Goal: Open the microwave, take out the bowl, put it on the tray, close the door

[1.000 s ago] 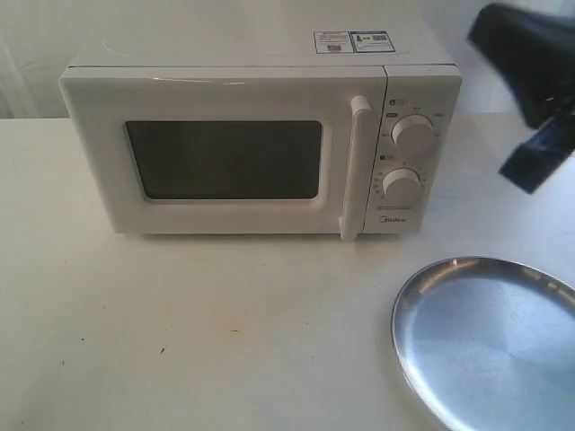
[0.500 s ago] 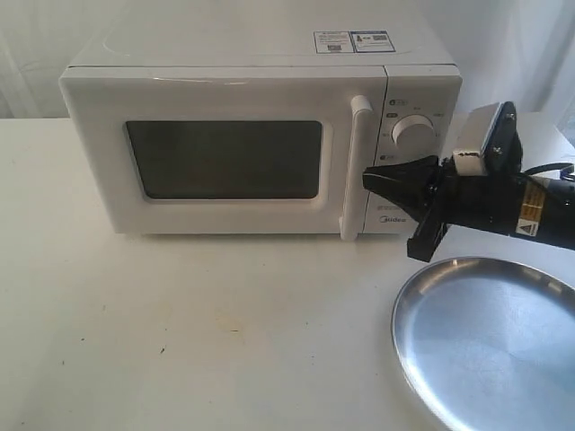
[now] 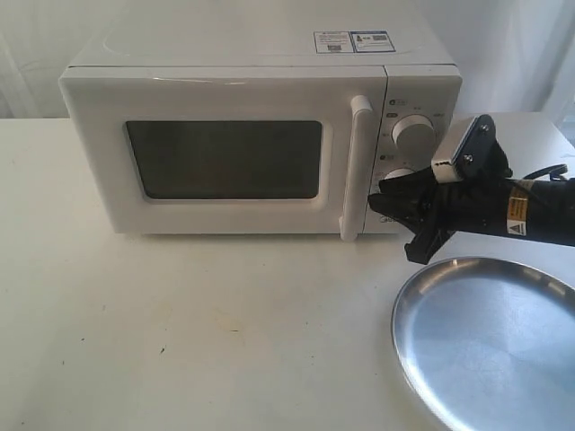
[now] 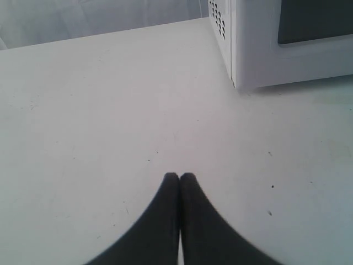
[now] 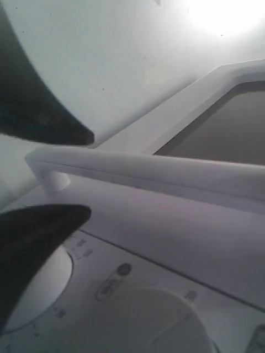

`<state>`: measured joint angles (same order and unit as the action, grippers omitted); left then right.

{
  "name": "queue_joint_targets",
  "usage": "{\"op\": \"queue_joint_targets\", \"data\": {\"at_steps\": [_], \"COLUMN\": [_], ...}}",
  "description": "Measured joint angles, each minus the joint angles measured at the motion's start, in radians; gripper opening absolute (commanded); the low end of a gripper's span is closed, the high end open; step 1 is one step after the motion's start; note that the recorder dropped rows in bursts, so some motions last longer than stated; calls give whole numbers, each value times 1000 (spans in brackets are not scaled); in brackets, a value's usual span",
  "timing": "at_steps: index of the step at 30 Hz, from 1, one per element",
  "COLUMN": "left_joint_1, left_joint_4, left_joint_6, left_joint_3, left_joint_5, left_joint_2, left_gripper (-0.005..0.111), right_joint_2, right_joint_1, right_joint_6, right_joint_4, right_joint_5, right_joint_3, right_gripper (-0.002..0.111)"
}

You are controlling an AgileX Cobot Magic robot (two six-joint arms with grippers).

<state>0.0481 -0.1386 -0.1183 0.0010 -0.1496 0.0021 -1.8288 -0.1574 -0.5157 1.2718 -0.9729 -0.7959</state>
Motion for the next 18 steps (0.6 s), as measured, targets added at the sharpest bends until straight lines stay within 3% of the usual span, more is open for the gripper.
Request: {"op": "queue_joint_targets", "data": {"at_steps": [2,10,18], "left_joint_1": [0,0,0], "left_joint_4": [0,0,0], "left_joint_6": [0,0,0], "left_joint_3": [0,0,0], "left_joint_5": [0,0,0], "left_joint_2": [0,0,0], "left_gripper": [0,0,0], "right_joint_2": [0,0,-26], "right_joint_1": [0,0,-59], "right_joint_6": [0,-11,-86], "right_joint_4": [0,-15,5], "right_joint_5": [-19,-85,-88], "right_joint_3": [0,-11,-75], "right_gripper": [55,45,44]}}
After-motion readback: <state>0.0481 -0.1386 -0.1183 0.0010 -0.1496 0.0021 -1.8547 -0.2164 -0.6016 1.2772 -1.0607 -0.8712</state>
